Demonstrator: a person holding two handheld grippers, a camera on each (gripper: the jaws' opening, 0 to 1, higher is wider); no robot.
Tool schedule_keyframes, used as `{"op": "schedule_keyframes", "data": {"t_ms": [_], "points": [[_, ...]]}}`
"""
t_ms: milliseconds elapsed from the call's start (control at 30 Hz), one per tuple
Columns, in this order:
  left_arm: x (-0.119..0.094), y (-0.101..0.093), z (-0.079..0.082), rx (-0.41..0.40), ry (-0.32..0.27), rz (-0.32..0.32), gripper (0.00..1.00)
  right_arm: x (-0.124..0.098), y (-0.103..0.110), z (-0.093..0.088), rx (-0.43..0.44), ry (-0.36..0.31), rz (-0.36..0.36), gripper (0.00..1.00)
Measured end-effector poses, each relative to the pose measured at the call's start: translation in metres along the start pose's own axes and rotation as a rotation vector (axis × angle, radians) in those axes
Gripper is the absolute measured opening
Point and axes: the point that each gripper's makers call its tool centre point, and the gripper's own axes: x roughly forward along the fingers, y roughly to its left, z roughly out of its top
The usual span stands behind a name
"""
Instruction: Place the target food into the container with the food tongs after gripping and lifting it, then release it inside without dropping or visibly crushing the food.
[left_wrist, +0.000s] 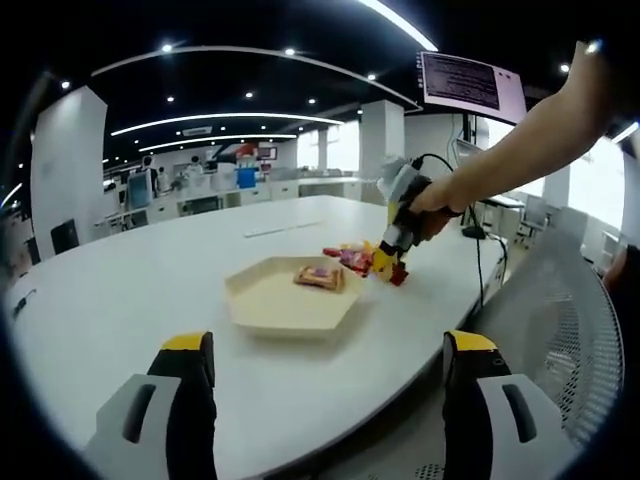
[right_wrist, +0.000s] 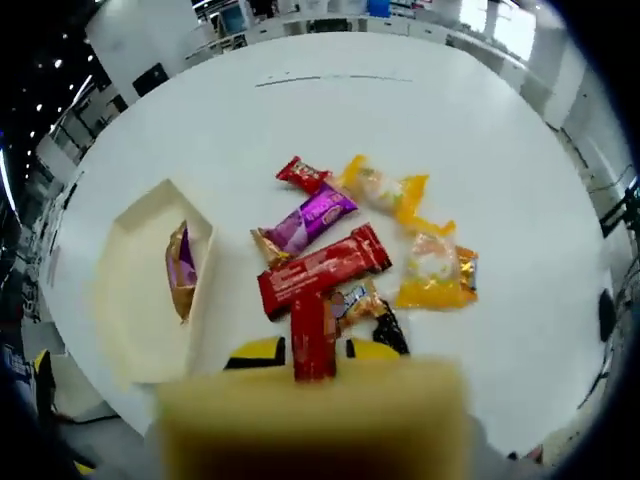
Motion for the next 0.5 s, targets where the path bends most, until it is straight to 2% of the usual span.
{"op": "schedule_keyframes", "data": {"t_ms": [133,167,500], "points": [[0.000,0.000,0.000,-0.002,0.000,0.003,0.95,-0.010,-0.005,0.006,-0.037,-0.014,-0.013,0.23],[0.000,0.000,0.000,-0.002,-0.001,0.004,0.95,-0.016,-0.006,0.009,-0.059,-0.036,-0.018,0.23],[-0.001,0.001,0.001,-0.007,-0.004,0.008,0.93,-0.040,0.011,0.027,-0.112,-0.084,0.017,0.23]]}}
